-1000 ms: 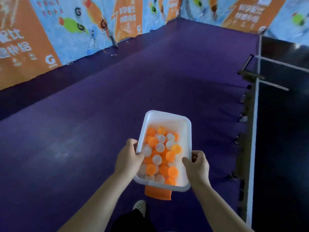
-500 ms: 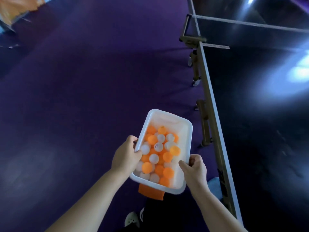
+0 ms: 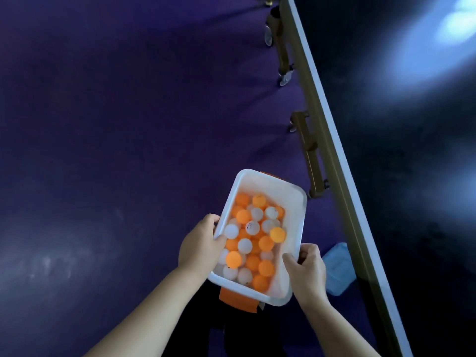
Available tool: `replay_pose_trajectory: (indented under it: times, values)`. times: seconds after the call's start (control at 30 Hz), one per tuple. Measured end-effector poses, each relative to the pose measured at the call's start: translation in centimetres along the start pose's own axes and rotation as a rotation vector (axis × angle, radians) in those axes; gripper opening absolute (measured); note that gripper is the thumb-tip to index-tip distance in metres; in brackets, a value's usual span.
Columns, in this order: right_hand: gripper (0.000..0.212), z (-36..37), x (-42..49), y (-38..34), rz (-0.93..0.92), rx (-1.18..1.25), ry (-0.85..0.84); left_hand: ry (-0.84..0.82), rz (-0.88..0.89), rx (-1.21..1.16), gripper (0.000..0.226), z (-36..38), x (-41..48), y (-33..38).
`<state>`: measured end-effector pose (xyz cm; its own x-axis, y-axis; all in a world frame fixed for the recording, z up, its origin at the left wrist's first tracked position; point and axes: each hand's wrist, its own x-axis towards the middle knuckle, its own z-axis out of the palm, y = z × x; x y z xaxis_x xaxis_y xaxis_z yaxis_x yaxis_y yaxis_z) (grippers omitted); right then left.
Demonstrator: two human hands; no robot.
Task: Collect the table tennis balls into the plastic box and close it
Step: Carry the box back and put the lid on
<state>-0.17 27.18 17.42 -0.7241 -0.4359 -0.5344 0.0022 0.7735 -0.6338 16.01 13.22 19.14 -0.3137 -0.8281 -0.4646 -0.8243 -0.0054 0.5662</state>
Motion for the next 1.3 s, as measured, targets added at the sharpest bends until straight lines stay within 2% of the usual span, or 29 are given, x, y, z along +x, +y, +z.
replay_pose_trajectory:
  times: [0.1, 0.23, 0.4, 0.5, 0.67, 0.77, 1.1, 1.17, 1.3]
  values:
    - [0.016, 3.5, 4.4, 3.4, 0.102, 0.024, 0.075, -0.088, 0.029, 0.027, 0.028, 4.3, 5.1, -1.9]
    - [0.015, 8.6, 10.3, 8.8, 0.088, -0.01, 0.203, -0.187, 0.065, 0.069, 0.031, 11.1, 11.8, -5.2]
    - [0.021, 14.3, 18.5, 16.4, 0.085, -0.037, 0.275, -0.268, 0.136, 0.084, 0.028, 20.9, 19.7, -10.1]
    - [0.023, 17.0, 23.3, 21.5, 0.088, -0.081, 0.324, -0.289, 0.177, 0.11, 0.024, 27.1, 23.7, -12.4]
    - [0.025, 19.9, 29.6, 28.5, 0.062, -0.118, 0.424, -0.271, 0.303, 0.188, 0.037, 36.7, 28.5, -15.2]
    - [0.023, 21.1, 32.0, 32.2, 0.046, -0.097, 0.486, -0.275, 0.36, 0.171, 0.033, 41.0, 29.9, -16.5]
    - [0.019, 21.7, 34.3, 40.2, 0.057, 0.074, 0.659, -0.334, 0.636, 0.212, 0.024, 49.0, 32.1, -17.1]
    - [0.018, 22.0, 34.4, 41.2, 0.062, 0.074, 0.675, -0.346, 0.637, 0.224, 0.019, 49.8, 32.4, -17.4]
    - [0.016, 22.4, 34.8, 42.7, 0.11, 0.088, 0.715, -0.363, 0.601, 0.172, 0.028, 51.3, 31.8, -17.6]
